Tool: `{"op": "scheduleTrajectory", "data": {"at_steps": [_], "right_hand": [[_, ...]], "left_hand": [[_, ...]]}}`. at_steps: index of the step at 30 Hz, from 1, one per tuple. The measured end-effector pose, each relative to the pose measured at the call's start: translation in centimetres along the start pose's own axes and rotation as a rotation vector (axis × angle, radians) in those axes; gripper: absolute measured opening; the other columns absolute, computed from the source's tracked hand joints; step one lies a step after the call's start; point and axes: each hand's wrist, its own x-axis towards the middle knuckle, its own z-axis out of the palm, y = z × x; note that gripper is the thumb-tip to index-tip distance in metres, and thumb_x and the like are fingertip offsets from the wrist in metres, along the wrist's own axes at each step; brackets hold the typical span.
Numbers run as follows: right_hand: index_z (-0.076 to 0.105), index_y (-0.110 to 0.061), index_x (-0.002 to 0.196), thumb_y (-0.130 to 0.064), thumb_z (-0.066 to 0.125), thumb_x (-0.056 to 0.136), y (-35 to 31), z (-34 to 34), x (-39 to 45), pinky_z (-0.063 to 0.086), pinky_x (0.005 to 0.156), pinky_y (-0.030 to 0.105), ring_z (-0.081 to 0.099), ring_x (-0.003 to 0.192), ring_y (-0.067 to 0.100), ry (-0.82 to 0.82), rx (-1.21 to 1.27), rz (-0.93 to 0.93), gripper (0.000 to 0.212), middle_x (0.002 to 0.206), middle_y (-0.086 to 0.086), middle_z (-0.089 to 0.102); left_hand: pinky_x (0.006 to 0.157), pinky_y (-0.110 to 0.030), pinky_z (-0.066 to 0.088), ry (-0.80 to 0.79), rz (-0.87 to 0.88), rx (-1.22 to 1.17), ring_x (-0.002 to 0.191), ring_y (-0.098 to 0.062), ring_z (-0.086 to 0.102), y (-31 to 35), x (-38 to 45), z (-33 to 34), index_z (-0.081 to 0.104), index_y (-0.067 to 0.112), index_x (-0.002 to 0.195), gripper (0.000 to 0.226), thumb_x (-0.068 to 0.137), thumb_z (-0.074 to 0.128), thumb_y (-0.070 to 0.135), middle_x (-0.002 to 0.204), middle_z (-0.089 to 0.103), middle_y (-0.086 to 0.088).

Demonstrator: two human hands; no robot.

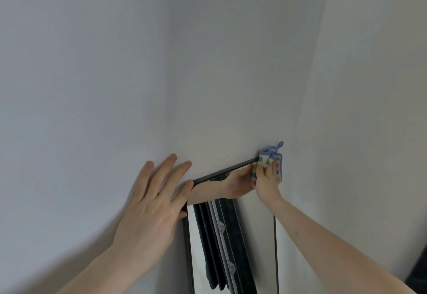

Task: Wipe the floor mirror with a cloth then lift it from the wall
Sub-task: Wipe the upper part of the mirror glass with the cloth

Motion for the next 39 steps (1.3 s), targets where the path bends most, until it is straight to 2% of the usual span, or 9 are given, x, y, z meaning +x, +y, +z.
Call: {"op": "scheduleTrajectory", "data": {"at_steps": [6, 10, 14, 18, 20, 22, 26, 30, 39], "right_hand": [[0.012, -0.011, 0.165, -0.062, 0.029, 0.103, -3.3, 1.6, -11.1, 0.004, 0.126, 0.027, 0.002, 0.157, 0.006, -0.178, -0.026, -0.159, 0.082, 0.174, 0.003, 0.002], [-0.005, -0.036, 0.164, -0.041, 0.026, 0.111, -5.9, 3.3, -16.9, -0.013, 0.123, 0.017, -0.026, 0.150, -0.008, -0.288, 0.022, -0.405, 0.062, 0.167, -0.024, -0.025], [-0.002, -0.028, 0.165, -0.028, 0.030, 0.113, -5.3, 3.6, -17.6, -0.008, 0.127, 0.025, -0.022, 0.156, 0.004, -0.293, -0.018, -0.523, 0.061, 0.171, -0.014, -0.020], [0.028, 0.001, 0.159, 0.000, 0.044, 0.103, -3.1, 2.7, -12.9, 0.025, 0.123, 0.063, 0.009, 0.157, 0.046, -0.189, -0.051, -0.369, 0.059, 0.168, 0.027, 0.012], [0.016, -0.018, 0.164, -0.019, 0.038, 0.110, -3.8, 2.2, -11.9, 0.015, 0.129, 0.053, -0.002, 0.160, 0.024, -0.129, -0.034, -0.270, 0.058, 0.172, 0.005, 0.000], [0.019, -0.017, 0.165, -0.029, 0.035, 0.112, -5.0, 2.4, -13.6, 0.010, 0.131, 0.047, -0.004, 0.159, 0.012, -0.088, -0.089, -0.383, 0.056, 0.171, -0.004, 0.000], [0.003, -0.036, 0.165, -0.042, 0.025, 0.111, -6.5, 3.4, -19.4, -0.006, 0.127, 0.027, -0.023, 0.154, -0.001, -0.321, -0.017, -0.451, 0.058, 0.171, -0.018, -0.016], [-0.002, -0.037, 0.164, -0.039, 0.026, 0.111, -5.7, 3.4, -19.9, -0.007, 0.128, 0.028, -0.025, 0.153, -0.003, -0.381, -0.025, -0.420, 0.059, 0.169, -0.023, -0.020], [-0.001, -0.031, 0.165, -0.035, 0.024, 0.113, -1.6, 2.2, -12.1, -0.001, 0.131, 0.040, -0.018, 0.155, -0.002, -0.200, -0.059, -0.341, 0.058, 0.172, -0.013, -0.016]], "left_hand": [[0.127, -0.058, 0.006, 0.003, 0.005, 0.024, 0.152, -0.041, 0.032, -0.1, -0.1, 0.2, 0.070, 0.011, 0.127, 0.064, 0.069, 0.091, 0.030, 0.160, 0.044, -0.013], [0.127, -0.058, 0.006, 0.008, 0.007, 0.016, 0.151, -0.041, 0.033, -0.1, 0.0, 0.2, 0.070, 0.012, 0.127, 0.063, 0.070, 0.091, 0.028, 0.158, 0.045, -0.013], [0.127, -0.057, 0.006, 0.007, 0.008, 0.011, 0.151, -0.041, 0.032, -0.2, 0.0, 0.1, 0.069, 0.012, 0.128, 0.063, 0.071, 0.090, 0.028, 0.159, 0.044, -0.012], [0.127, -0.058, 0.006, -0.011, 0.017, 0.039, 0.152, -0.041, 0.030, -0.2, 0.0, -0.3, 0.068, 0.013, 0.128, 0.062, 0.073, 0.088, 0.033, 0.160, 0.043, -0.012], [0.127, -0.058, 0.007, -0.014, 0.018, 0.041, 0.152, -0.042, 0.030, -0.2, -0.1, -0.4, 0.068, 0.012, 0.128, 0.062, 0.073, 0.088, 0.033, 0.160, 0.043, -0.012], [0.127, -0.058, 0.006, -0.008, 0.016, 0.032, 0.152, -0.041, 0.031, -0.2, -0.1, -0.4, 0.068, 0.012, 0.128, 0.063, 0.072, 0.089, 0.032, 0.159, 0.043, -0.012], [0.127, -0.055, 0.004, 0.016, 0.008, 0.006, 0.151, -0.040, 0.032, -0.2, 0.0, -0.4, 0.068, 0.014, 0.129, 0.063, 0.071, 0.089, 0.026, 0.158, 0.045, -0.011], [0.127, -0.055, 0.004, 0.016, 0.008, 0.009, 0.152, -0.040, 0.031, -0.2, 0.0, -0.4, 0.067, 0.013, 0.129, 0.062, 0.072, 0.089, 0.027, 0.158, 0.045, -0.011], [0.127, -0.057, 0.007, 0.012, 0.011, 0.033, 0.152, -0.040, 0.031, -0.2, -0.2, 0.0, 0.070, 0.012, 0.127, 0.062, 0.073, 0.089, 0.034, 0.159, 0.045, -0.011]]}}
